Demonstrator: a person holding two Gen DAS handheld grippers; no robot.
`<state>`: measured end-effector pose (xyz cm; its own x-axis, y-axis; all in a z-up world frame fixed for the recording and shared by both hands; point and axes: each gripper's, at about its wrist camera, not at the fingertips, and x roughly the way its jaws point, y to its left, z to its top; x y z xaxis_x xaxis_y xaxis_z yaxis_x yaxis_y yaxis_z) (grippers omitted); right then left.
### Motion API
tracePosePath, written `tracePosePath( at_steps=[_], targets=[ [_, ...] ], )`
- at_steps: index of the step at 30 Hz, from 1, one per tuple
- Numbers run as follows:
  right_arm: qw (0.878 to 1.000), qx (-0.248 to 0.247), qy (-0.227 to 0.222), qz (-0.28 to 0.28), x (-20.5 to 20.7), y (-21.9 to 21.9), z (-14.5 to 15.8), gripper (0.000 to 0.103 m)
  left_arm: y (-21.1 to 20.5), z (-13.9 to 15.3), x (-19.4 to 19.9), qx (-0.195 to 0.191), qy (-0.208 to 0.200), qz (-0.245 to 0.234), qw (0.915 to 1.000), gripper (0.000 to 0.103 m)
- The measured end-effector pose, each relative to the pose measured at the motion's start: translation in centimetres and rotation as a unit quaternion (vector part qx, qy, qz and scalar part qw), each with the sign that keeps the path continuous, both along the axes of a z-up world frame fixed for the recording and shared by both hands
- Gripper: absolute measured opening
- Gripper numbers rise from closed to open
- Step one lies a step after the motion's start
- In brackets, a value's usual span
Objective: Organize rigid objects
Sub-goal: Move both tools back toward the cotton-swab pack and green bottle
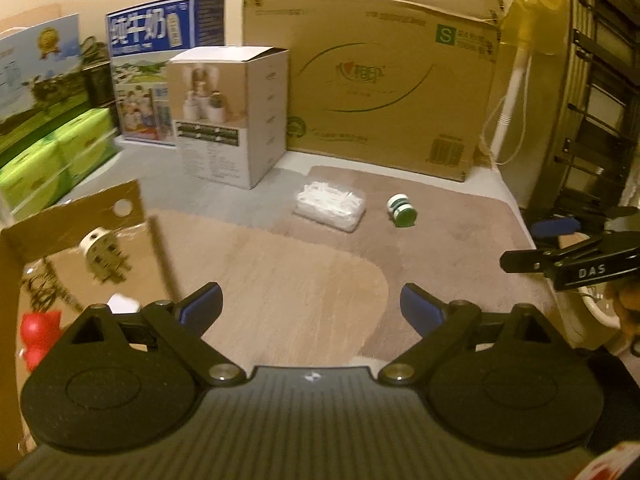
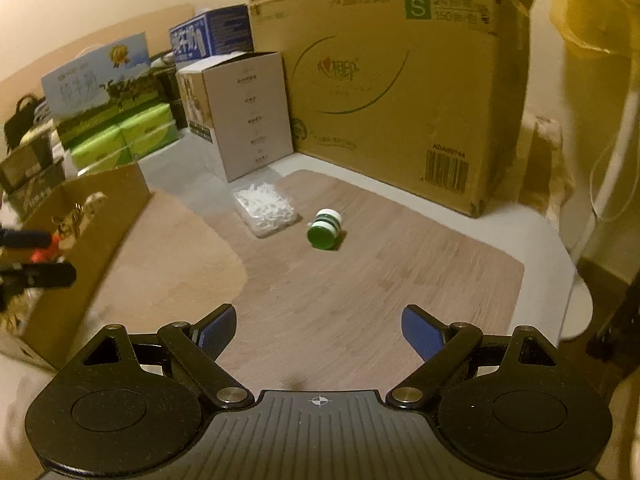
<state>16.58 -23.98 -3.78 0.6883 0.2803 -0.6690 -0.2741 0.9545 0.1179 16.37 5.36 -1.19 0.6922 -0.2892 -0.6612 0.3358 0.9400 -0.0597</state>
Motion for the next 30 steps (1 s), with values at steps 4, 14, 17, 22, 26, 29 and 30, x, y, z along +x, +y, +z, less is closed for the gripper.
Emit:
tracePosePath(
  at_steps=[4,14,17,22,26,29,30],
  targets=[
    [0.999,-0.018,-0.007,0.039,1.7,-1.0,-0.8,0.089,-0.7,0.4,1.9,0.018,-0.002,-0.038,0.9991,0.095],
    [0.983,-0.047,-0.036,0.176,5.8,-2.3,-2.1,0.089,-3.0,-0.4,7.1,0.095,0.008,-0.148,0.9843,0.095],
    [0.976,-0.051,-0.040,0.207,7.2,-2.8,-2.3,0.089,-3.5,-0.8,9.0,0.118,0.010,-0.179,0.9767,0.095],
    [0.960,-0.069,-0.048,0.266,9.4,-2.6,-3.0,0.089,-4.4,-2.0,12.2,0.146,0.020,-0.218,0.9648,0.095],
    [0.951,-0.073,-0.045,0.297,11.3,-2.2,-3.9,0.084,-5.5,-3.5,14.2,0.156,0.030,-0.239,0.9579,0.096],
    [0.948,-0.072,-0.043,0.308,12.7,-1.8,-4.5,0.080,-6.2,-4.4,15.5,0.155,0.036,-0.244,0.9567,0.097],
    [0.947,-0.070,-0.042,0.311,13.1,-1.7,-4.7,0.079,-6.4,-4.7,15.9,0.153,0.037,-0.244,0.9569,0.097]
  ],
)
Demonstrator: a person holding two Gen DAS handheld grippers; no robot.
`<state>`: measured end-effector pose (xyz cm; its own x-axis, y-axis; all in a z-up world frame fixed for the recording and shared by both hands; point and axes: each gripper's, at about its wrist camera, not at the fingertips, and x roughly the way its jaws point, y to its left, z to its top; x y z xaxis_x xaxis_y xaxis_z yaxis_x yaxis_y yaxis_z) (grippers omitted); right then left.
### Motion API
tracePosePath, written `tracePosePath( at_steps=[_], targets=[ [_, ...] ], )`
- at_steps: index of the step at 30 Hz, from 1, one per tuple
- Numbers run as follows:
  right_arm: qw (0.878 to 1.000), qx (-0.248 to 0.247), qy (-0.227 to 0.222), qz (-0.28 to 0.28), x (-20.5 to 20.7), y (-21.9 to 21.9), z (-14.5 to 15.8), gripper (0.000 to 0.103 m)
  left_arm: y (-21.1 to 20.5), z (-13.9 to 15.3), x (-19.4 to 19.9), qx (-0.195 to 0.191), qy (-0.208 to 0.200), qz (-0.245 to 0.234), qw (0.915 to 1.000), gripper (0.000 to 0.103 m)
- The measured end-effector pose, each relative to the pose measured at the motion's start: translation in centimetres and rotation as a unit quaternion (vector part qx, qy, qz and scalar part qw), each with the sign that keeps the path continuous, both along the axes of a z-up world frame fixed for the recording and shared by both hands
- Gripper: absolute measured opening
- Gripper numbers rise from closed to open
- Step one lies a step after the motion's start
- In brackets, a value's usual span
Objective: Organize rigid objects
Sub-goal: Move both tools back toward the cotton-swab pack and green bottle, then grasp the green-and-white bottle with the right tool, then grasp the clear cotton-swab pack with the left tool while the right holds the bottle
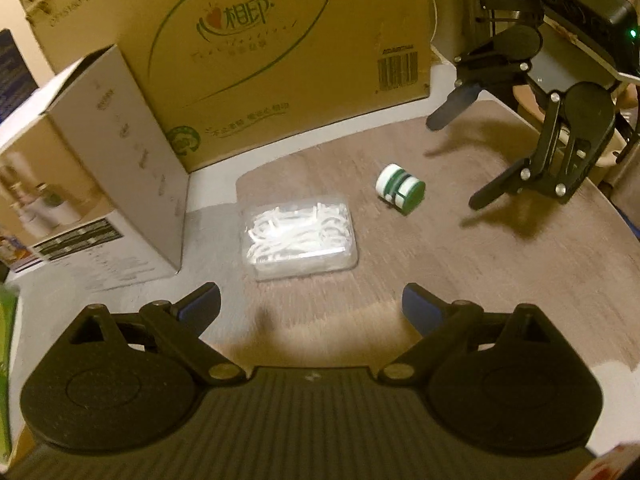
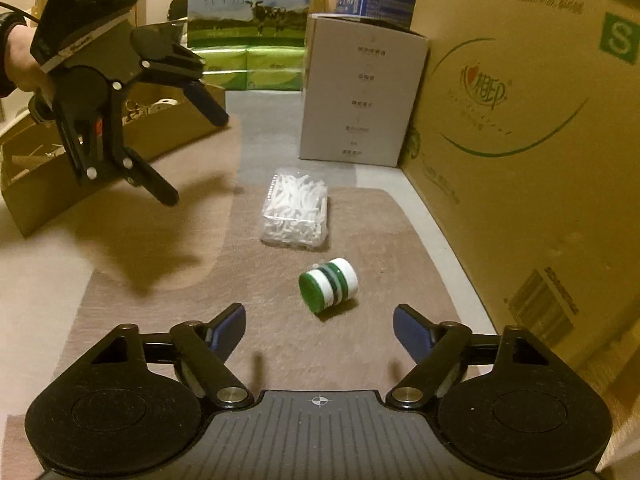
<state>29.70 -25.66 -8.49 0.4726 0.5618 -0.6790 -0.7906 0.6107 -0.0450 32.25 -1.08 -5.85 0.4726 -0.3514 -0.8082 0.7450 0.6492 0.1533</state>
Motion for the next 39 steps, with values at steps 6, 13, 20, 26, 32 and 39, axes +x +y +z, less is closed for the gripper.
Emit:
tracePosePath(
  at_steps=[6,13,20,26,32,39],
  targets=[
    [1.000,-0.007,0.004,0.028,1.6,0.9,-0.8,0.075,-1.5,-1.2,2.3,-0.004,0.010,-0.002,0.9999,0.099],
    [0.999,-0.016,0.006,0.049,3.3,1.9,-1.4,0.066,-2.4,-2.3,4.3,-0.009,0.009,0.012,0.9998,0.100],
    [0.998,-0.029,0.014,0.055,4.1,2.3,-1.9,0.051,-2.9,-3.3,5.5,-0.019,0.024,0.026,0.9992,0.100],
    [0.998,-0.025,0.025,0.047,4.3,2.0,-2.1,0.035,-3.3,-3.8,6.0,-0.026,0.030,0.037,0.9986,0.100],
    [0.999,-0.020,0.032,0.032,4.2,2.1,-2.0,0.033,-3.9,-4.0,6.5,-0.025,0.029,0.040,0.9985,0.093],
    [0.999,-0.014,0.039,0.008,3.9,2.1,-2.1,0.032,-4.3,-4.0,6.6,-0.023,0.030,0.052,0.9979,0.085]
  ],
)
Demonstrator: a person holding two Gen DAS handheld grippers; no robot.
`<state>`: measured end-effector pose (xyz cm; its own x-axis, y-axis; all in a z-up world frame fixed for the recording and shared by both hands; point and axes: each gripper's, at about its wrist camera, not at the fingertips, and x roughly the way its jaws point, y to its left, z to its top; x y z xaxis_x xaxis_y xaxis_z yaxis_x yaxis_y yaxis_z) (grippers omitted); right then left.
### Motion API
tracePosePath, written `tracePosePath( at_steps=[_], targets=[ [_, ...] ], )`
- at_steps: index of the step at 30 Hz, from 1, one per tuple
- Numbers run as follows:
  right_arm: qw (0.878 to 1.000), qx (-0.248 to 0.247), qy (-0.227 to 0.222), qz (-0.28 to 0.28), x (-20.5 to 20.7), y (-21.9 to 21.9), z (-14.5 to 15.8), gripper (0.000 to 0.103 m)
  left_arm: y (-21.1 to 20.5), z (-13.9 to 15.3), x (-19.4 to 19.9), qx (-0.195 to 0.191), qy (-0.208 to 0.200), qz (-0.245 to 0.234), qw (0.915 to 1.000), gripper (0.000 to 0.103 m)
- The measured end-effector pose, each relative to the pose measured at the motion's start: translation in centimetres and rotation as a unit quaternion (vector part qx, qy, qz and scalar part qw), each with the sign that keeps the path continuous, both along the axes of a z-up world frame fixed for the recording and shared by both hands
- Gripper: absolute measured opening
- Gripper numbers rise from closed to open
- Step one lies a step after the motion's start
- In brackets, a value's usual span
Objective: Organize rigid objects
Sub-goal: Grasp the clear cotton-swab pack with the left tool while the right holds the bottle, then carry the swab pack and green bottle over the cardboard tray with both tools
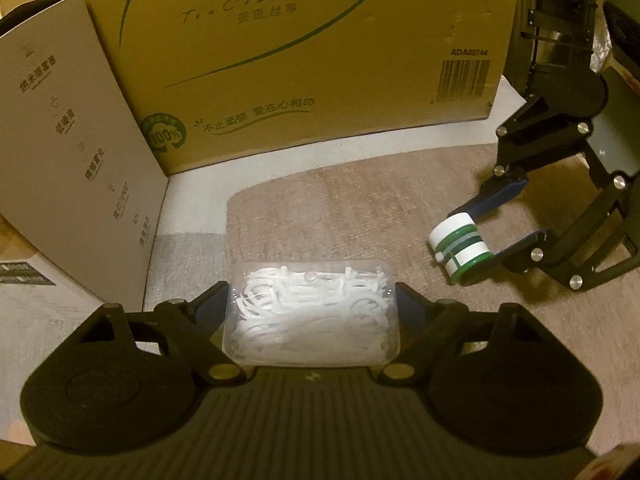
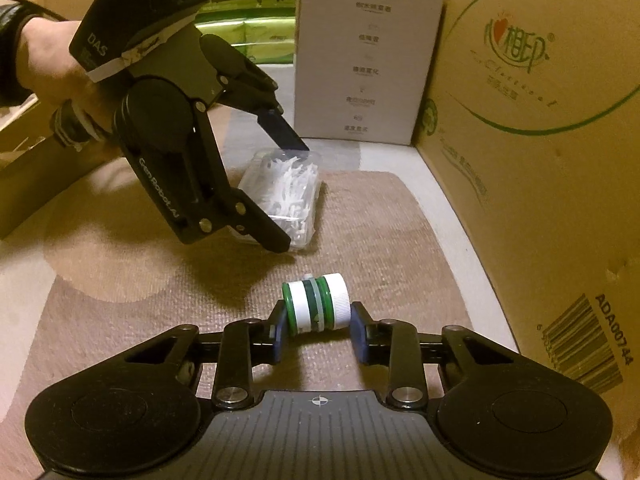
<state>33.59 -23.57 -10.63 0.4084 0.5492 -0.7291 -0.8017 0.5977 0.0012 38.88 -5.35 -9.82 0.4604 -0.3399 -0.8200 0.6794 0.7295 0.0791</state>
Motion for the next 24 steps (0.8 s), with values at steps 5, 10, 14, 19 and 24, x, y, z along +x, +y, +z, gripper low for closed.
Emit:
tracePosePath(
  at_steps=[5,10,14,19,24],
  targets=[
    [1.000,0.003,0.005,-0.022,-0.3,-0.1,0.1,0.032,0.2,0.2,-0.5,-0.004,0.008,0.019,0.9998,0.084],
    [0.999,0.001,0.011,-0.053,-1.0,0.2,0.3,0.032,0.6,0.6,-1.5,-0.009,0.015,0.054,0.9984,0.084],
    [0.997,-0.001,0.018,-0.076,-1.9,0.4,0.5,0.032,1.0,1.1,-2.3,-0.012,0.021,0.077,0.9968,0.084],
    [0.995,0.003,0.021,-0.100,-3.4,0.9,1.2,0.032,1.6,2.3,-4.1,-0.024,0.022,0.100,0.9945,0.084],
    [0.993,0.009,0.017,-0.119,-4.9,1.7,2.6,0.032,2.1,3.9,-6.3,-0.029,0.014,0.109,0.9936,0.083]
  ],
)
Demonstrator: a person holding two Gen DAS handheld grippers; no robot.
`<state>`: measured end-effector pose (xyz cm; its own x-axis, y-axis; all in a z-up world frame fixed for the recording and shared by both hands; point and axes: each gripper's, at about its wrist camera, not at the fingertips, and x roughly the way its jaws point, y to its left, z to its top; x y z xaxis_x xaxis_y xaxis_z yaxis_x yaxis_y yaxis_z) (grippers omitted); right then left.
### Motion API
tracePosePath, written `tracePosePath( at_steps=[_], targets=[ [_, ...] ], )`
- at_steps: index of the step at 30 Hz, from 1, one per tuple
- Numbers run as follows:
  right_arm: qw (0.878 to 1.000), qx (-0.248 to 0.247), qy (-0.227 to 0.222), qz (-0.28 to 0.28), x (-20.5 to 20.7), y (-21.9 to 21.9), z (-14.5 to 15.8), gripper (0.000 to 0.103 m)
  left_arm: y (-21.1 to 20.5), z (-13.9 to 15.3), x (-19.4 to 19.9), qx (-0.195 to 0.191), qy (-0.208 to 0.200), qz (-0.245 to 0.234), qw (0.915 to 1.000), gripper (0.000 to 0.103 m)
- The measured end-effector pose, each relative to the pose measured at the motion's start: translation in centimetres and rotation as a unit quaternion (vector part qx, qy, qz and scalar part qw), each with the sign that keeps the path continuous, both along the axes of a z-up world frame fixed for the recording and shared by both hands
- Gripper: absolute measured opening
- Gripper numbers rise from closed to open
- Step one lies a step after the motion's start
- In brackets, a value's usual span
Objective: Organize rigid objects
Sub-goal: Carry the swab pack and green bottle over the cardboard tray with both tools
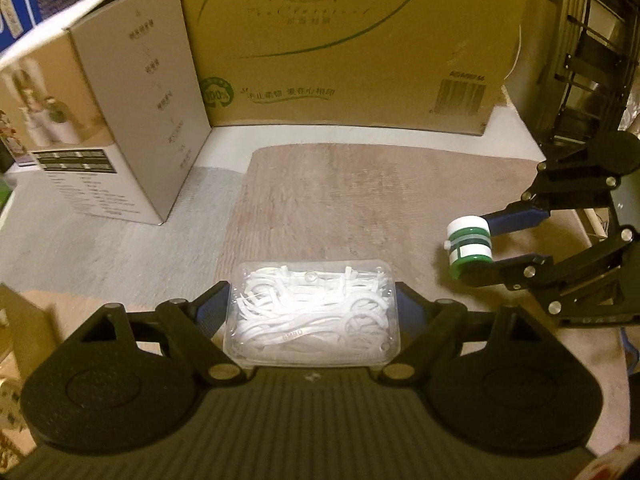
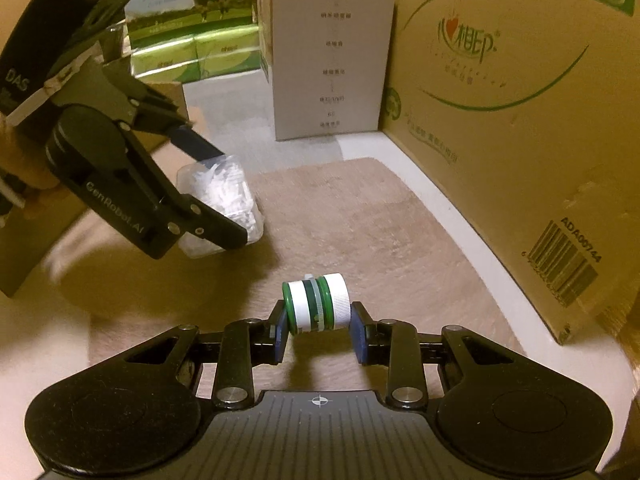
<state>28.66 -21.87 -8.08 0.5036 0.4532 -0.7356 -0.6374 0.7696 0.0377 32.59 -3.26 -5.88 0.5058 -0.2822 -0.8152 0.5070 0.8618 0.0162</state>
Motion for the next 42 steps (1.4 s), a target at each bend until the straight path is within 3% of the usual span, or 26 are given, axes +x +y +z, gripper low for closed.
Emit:
tracePosePath(
  at_steps=[20,24,33,42],
  targets=[
    [0.996,0.044,-0.021,-0.079,-9.3,3.0,6.6,0.032,5.6,7.6,-12.1,-0.038,-0.041,0.070,0.9960,0.083],
    [0.994,0.053,-0.030,-0.094,-11.3,3.8,8.1,0.032,6.6,9.0,-15.0,-0.040,-0.065,0.082,0.9937,0.083],
    [0.990,0.083,-0.029,-0.113,-15.6,5.9,9.6,0.032,9.2,10.8,-20.7,-0.061,-0.093,0.122,0.9863,0.083],
    [0.987,0.099,-0.024,-0.124,-19.4,7.5,9.9,0.032,12.7,12.3,-25.9,-0.078,-0.124,0.190,0.9709,0.084]
  ],
)
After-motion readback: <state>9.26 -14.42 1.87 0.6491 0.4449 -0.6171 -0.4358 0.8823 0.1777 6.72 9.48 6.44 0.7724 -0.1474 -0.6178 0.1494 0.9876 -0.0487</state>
